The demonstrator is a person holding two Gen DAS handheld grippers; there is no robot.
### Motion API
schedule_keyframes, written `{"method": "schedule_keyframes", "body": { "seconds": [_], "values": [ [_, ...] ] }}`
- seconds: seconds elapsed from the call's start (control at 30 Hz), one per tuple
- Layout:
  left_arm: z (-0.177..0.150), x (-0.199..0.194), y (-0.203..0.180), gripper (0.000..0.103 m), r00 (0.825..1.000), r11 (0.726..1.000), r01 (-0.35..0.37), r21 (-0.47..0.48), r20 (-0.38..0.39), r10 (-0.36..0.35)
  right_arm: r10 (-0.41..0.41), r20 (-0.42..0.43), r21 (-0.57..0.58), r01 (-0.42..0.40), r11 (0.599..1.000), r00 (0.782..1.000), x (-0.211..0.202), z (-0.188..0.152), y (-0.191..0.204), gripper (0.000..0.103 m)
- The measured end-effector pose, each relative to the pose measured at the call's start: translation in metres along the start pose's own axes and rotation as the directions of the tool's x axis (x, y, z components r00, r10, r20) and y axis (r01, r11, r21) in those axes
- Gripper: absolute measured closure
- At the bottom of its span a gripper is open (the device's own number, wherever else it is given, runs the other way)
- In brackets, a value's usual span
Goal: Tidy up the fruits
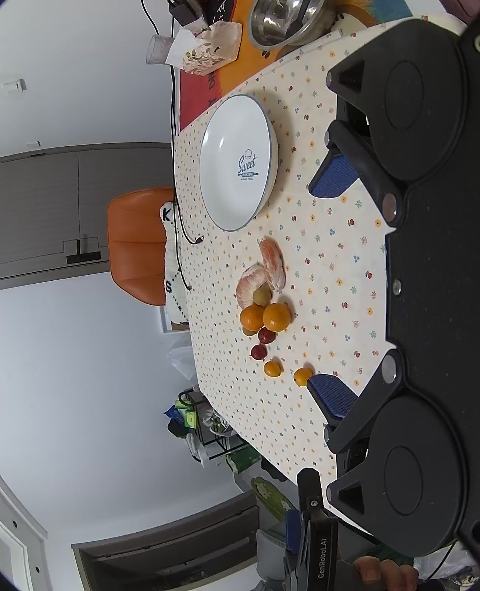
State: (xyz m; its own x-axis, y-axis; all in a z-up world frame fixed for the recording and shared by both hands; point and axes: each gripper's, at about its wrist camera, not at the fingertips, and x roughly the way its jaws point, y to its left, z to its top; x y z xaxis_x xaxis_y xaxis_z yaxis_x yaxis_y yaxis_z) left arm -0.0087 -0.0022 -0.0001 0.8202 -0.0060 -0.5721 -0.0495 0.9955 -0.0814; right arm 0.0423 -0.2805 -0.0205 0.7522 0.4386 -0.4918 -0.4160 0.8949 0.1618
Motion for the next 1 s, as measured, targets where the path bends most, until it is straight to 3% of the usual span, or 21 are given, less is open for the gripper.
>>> {"method": "schedule_keyframes", "body": {
  "seconds": [0.53,1.0],
  "values": [
    [0.002,0.028,0.004,0.0,1.0,1.0,-0.017,-0.021,0.01,0.018,-0.012,-0.018,-0.017,0.012,1.0,1.0,0.028,-0.001,-0.007,0.0],
    [0.001,0.058,0.004,0.004,1.0,1.0,0.005,-0.026,0.029,-0.005,0.05,-0.009,0.02,-0.049,0.999,0.999,0.062,-0.002,-0.015,0.0]
  ]
}}
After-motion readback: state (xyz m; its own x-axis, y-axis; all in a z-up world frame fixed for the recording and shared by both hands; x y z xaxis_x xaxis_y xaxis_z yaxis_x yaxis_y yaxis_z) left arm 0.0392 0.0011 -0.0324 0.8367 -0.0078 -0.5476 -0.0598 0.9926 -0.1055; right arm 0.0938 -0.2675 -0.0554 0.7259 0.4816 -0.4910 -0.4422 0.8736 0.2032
